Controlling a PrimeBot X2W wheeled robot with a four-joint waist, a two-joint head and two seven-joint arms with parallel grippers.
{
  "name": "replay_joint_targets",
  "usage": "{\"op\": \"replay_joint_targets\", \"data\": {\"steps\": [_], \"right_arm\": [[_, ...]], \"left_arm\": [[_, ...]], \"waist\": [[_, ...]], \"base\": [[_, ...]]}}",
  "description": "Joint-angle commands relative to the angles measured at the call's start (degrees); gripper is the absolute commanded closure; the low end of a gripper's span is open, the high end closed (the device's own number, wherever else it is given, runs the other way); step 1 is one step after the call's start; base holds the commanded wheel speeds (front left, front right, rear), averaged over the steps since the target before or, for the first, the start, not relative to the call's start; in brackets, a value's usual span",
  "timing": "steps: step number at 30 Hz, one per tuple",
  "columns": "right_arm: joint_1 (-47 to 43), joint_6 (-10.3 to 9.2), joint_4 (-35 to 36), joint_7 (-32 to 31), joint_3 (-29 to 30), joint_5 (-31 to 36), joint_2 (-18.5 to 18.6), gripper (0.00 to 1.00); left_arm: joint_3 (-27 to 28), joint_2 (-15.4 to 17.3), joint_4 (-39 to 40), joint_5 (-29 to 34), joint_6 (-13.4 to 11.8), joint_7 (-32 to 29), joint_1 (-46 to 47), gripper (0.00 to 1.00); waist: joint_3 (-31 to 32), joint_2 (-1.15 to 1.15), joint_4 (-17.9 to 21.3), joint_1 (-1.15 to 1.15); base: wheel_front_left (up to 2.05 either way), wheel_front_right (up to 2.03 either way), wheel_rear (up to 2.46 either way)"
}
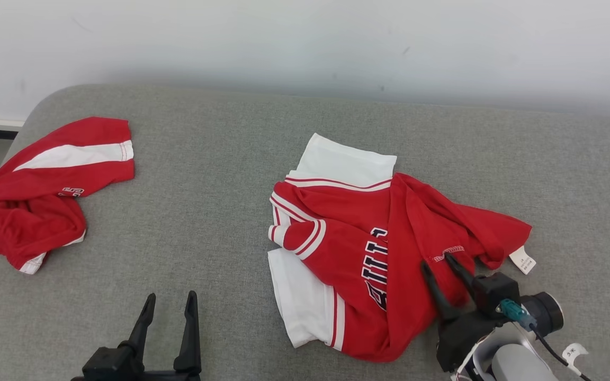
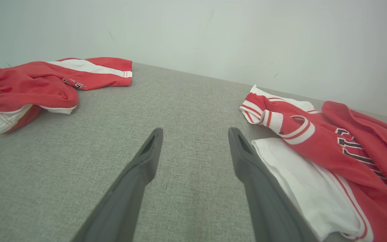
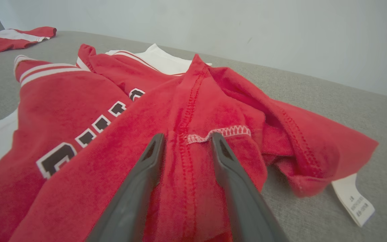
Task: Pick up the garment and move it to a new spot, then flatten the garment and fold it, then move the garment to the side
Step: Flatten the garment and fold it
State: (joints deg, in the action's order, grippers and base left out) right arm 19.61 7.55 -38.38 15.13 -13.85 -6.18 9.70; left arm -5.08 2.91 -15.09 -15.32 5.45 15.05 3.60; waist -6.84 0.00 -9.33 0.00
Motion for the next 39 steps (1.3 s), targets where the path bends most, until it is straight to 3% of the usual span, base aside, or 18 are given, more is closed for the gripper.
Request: {"op": "replay_joint_targets", "data": {"steps": [1,10,18,22,29,34,35,36,37,39], "right_arm": [[1.01,-0.13,-0.93,0.06,0.20,0.58,-0.21,1.00],[-2.64,-0.13,7.77,0.07,4.53,-2.58,-1.14,1.00],[-12.34,-0.13,22.46,0.07,8.27,-8.76,2.02,1.00],[-17.84,-0.13,26.15,0.07,10.21,-13.96,2.30,1.00],[-21.52,-0.13,23.37,0.07,6.23,-22.65,5.62,1.00],[-21.21,-0.13,21.38,0.07,8.12,-21.81,6.73,1.00],[-20.96,-0.13,21.20,0.07,8.53,-22.15,6.23,0.74],[-20.63,-0.13,21.13,0.07,8.81,-22.40,6.07,0.28],[-20.24,-0.13,21.29,0.07,9.00,-22.07,6.19,0.00],[-19.79,-0.13,22.03,0.07,9.59,-20.92,6.04,0.00]], "left_arm": [[-0.03,-0.05,0.03,-0.39,-0.20,0.14,-0.39,0.00],[0.89,-0.05,0.04,-0.04,-0.48,0.14,-1.58,0.00],[0.23,-0.05,-0.07,-0.78,-0.28,0.14,-1.64,0.00],[0.03,-0.05,0.10,-1.16,-0.55,0.14,-0.41,0.00],[-0.07,-0.03,-0.82,-0.86,-0.19,0.14,0.42,0.00],[0.45,-0.03,-1.19,-0.66,-0.12,0.14,0.44,0.00],[0.58,-0.03,-1.25,-0.58,-0.05,0.14,0.32,0.00],[0.69,-0.04,-1.33,-0.49,0.02,0.14,0.16,0.00],[0.74,-0.03,-1.43,-0.40,0.05,0.14,0.02,0.00],[0.77,-0.03,-1.58,-0.34,0.17,0.15,-0.10,0.00]], "waist": [[-0.11,0.00,-0.32,0.00],[1.11,0.00,1.70,0.00],[0.38,0.00,6.20,0.00],[-0.77,0.00,8.00,0.00],[-1.55,0.00,9.55,0.00],[-1.25,0.00,9.64,0.00],[-1.19,0.00,9.70,0.00],[-1.13,0.00,9.73,0.00],[-1.07,0.00,9.71,0.00],[-0.97,0.00,9.62,0.00]], "base": [[0.00,0.00,0.00],[0.00,0.00,0.00],[0.00,0.00,0.00],[0.00,0.00,0.00],[0.00,0.00,0.00],[0.00,0.00,0.00],[0.00,0.00,0.00],[0.00,0.00,0.00],[0.00,0.00,0.00],[0.00,0.00,0.00]]}}
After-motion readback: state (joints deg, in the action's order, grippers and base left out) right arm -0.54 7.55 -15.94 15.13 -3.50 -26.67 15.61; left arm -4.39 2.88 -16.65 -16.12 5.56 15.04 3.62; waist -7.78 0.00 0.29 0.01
